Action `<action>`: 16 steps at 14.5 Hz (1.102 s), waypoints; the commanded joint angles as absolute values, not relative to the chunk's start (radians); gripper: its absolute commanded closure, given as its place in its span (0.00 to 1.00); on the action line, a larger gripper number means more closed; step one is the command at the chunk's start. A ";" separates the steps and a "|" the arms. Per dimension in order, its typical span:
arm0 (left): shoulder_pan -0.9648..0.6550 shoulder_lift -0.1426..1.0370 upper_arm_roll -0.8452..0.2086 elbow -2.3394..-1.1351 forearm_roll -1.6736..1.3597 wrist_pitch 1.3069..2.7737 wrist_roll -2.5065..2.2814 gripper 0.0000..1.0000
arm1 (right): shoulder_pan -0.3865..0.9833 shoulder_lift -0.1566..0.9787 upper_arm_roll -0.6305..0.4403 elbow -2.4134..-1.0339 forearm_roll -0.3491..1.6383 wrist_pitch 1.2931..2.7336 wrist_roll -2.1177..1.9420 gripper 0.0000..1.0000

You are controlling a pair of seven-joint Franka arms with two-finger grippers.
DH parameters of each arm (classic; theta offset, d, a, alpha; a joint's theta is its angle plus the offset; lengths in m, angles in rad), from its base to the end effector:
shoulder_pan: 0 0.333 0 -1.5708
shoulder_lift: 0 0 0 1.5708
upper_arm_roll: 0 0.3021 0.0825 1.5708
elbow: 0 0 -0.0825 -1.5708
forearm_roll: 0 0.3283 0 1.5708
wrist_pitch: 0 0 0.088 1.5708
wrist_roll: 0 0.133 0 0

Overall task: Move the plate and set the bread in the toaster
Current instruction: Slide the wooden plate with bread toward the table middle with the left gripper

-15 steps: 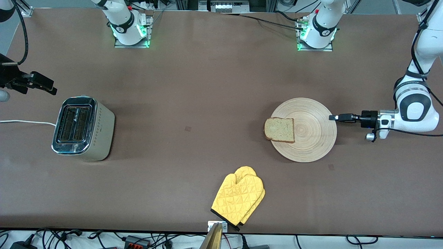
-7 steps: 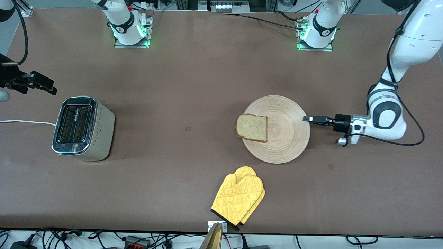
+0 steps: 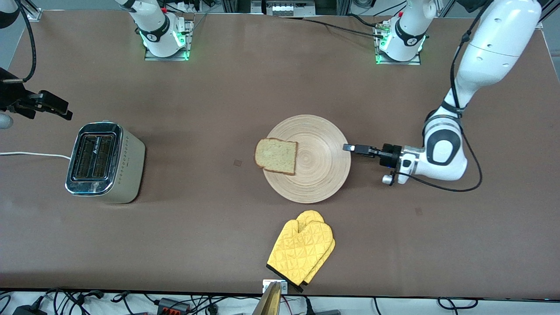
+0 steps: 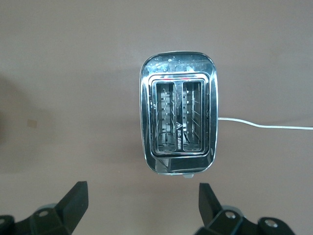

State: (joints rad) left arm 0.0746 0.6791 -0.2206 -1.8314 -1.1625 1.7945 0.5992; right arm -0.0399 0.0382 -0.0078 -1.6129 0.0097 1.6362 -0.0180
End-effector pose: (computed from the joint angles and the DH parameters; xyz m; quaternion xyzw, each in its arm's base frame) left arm 0.5343 -0.1733 0.2028 0.8009 0.0051 -0.1712 0.5738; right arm 0.5133 -0.0232 0.5533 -0.9998 0.0152 0.0073 0.0049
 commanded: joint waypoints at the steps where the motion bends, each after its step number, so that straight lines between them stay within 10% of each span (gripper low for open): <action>1: 0.015 0.686 -0.216 -1.786 -1.201 1.836 0.589 0.99 | -0.037 0.020 0.006 -1.628 -0.002 1.647 -0.031 0.00; 16: -0.167 0.767 -0.215 -1.740 -1.328 1.968 0.601 0.99 | -0.017 0.018 0.008 -1.631 -0.002 1.646 -0.017 0.00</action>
